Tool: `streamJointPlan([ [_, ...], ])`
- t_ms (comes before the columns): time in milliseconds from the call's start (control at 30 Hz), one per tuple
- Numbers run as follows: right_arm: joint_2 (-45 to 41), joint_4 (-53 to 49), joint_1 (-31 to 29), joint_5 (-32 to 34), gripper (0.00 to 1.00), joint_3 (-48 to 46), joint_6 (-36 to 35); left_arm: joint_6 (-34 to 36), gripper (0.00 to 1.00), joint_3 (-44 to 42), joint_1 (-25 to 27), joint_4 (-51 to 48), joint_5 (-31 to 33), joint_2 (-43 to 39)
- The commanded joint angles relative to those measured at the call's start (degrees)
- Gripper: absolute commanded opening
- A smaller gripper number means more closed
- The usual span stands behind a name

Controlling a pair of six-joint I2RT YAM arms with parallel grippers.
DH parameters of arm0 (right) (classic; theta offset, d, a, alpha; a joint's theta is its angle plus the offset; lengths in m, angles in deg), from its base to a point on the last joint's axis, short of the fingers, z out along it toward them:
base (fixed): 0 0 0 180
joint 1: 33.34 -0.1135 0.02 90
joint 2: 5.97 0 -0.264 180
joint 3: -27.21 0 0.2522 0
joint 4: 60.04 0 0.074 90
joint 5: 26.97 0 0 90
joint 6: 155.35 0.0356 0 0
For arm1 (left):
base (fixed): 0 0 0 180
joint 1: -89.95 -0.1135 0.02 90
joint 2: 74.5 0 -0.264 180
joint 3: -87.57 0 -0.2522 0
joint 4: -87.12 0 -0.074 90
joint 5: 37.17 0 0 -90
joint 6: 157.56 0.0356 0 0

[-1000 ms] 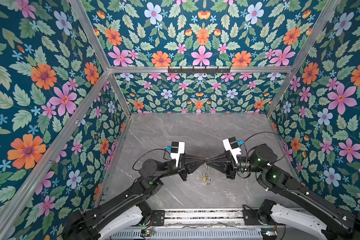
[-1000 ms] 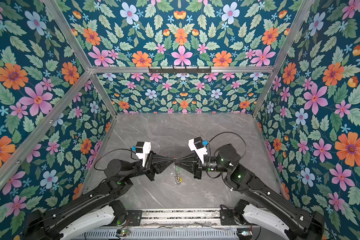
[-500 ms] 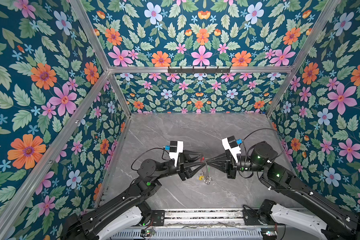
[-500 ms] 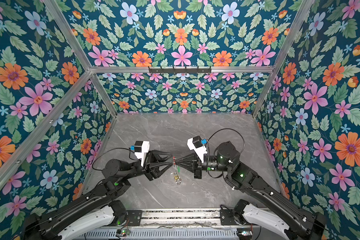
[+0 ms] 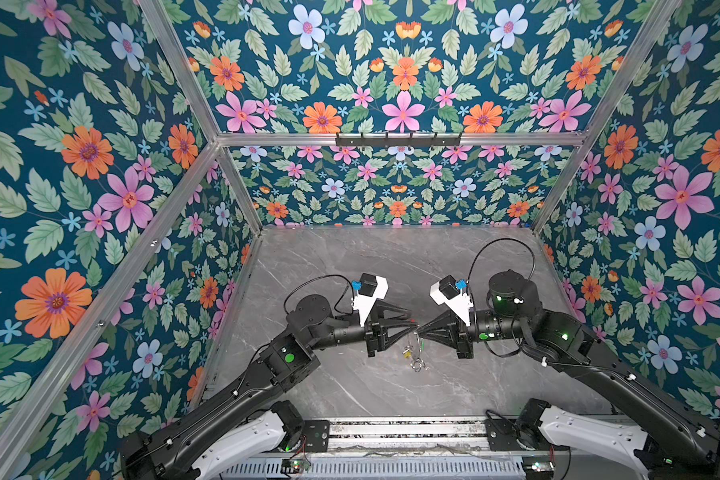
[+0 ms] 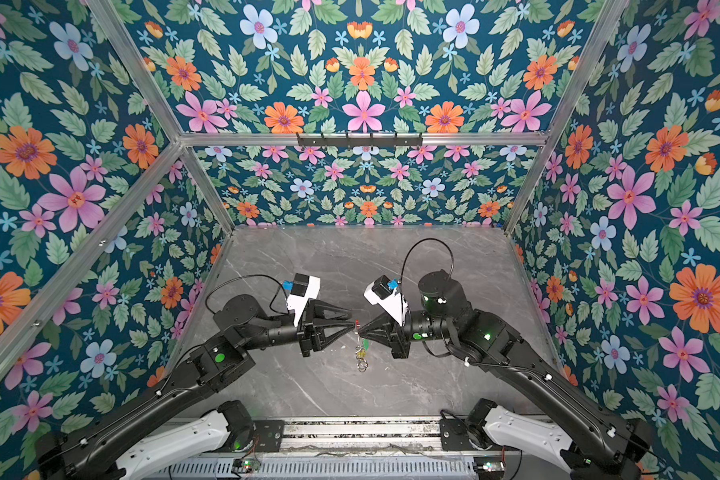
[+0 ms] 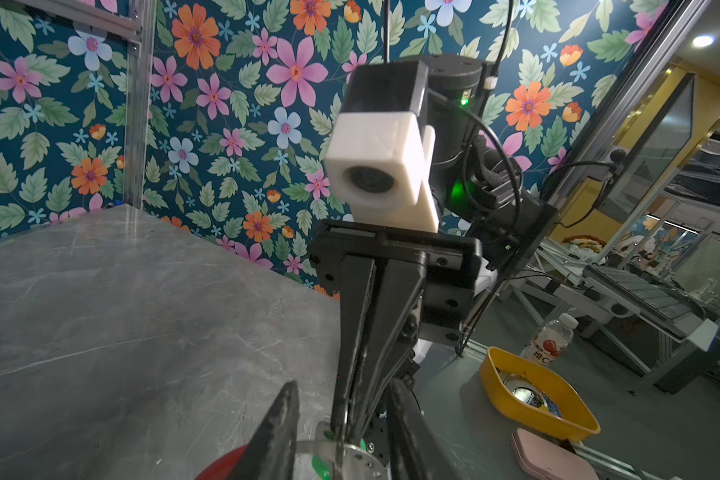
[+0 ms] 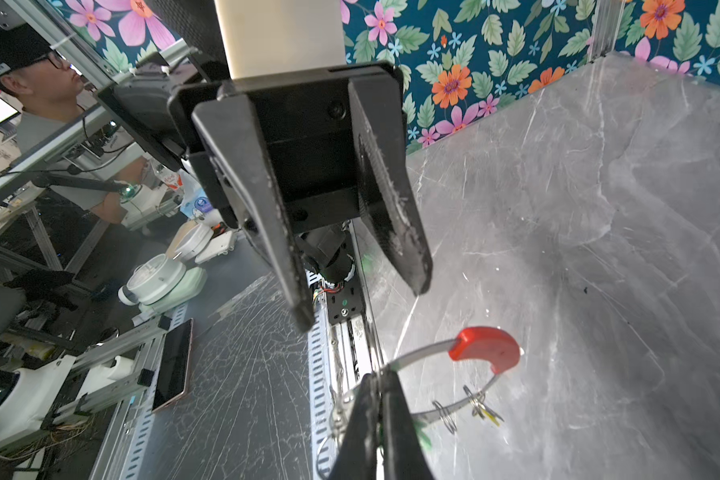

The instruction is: Remove the keys from the keyring

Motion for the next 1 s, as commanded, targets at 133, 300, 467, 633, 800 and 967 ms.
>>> streamJointPlan([
  [133, 0.5, -3.4, 0.0, 0.8, 0.0, 1.2, -1.8, 2.8, 0.3, 2.5, -0.1, -6.7, -4.4, 2.6],
  [300, 1.0, -3.3, 0.0, 1.2, 0.0, 1.6, -1.6, 3.8, 0.24, 3.3, -0.1, -7.3, -5.5, 3.5],
  [467, 1.1, -3.2, 0.0, 2.0, 0.0, 1.7, -1.6, 4.0, 0.23, 3.8, -0.1, -7.4, -6.2, 4.2],
  [633, 0.9, -3.0, -0.1, 2.8, 0.0, 1.7, -1.6, 4.2, 0.19, 3.6, -0.1, -7.7, -6.3, 4.6],
  [800, 1.0, -2.8, 0.0, 2.4, 0.0, 1.8, -1.4, 4.2, 0.06, 3.5, -0.1, -6.9, -6.4, 4.5],
  [967, 1.3, -1.1, 0.0, 1.8, 0.0, 1.4, -0.7, 3.8, 0.0, 1.8, -0.1, -2.4, -5.6, 3.9],
])
